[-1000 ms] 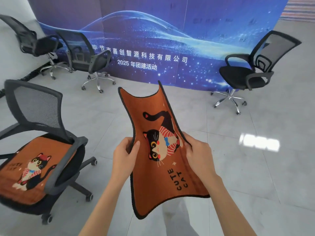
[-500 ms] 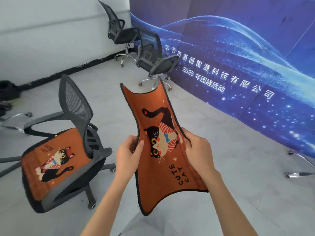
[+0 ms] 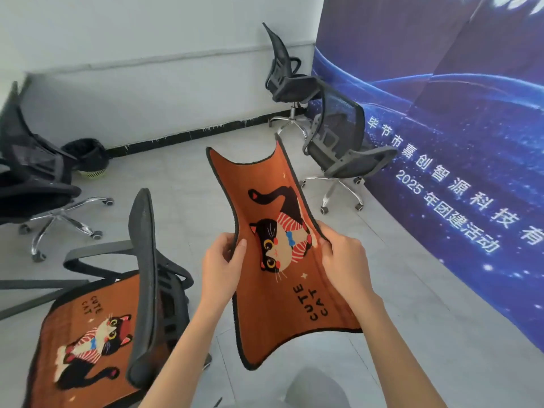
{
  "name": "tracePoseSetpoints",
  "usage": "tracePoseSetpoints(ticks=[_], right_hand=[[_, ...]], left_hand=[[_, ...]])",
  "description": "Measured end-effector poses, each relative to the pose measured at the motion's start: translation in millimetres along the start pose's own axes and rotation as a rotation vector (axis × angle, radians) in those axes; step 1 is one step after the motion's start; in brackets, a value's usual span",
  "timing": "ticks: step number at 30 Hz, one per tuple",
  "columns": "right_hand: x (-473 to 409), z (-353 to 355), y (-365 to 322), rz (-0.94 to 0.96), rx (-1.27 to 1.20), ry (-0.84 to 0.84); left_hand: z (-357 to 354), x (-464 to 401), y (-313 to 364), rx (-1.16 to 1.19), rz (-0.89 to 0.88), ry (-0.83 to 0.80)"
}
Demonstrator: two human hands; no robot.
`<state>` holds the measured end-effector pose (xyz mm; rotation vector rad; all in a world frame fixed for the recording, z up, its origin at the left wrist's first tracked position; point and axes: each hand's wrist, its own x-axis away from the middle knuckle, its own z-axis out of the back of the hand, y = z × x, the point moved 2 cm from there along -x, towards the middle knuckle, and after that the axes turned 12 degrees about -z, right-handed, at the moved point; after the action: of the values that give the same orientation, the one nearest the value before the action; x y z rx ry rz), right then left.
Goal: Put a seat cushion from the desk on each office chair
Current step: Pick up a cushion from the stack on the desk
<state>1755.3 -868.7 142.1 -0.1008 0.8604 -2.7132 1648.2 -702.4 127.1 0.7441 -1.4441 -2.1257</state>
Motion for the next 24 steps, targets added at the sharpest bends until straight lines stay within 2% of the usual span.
tracePoseSetpoints(ticks=[6,13,18,24], right_hand=[[-148,-45,-32,0.100,-0.021,-0.088],[-341,-102,-121,0.339,0.024,-0.259],[-421,-162,-219,0.541,0.021,-0.406],[-470,-265,-334,0.759,0.031,-0.573]], left_hand=[[-24,-129,-30,-0.029,0.046,0.099],[-25,-292,-64,-0.061,0.105,0.397],[13,-365,-86,-0.134,0.192,0.606],[93,-434,-142,-0.240,0.271,0.866]])
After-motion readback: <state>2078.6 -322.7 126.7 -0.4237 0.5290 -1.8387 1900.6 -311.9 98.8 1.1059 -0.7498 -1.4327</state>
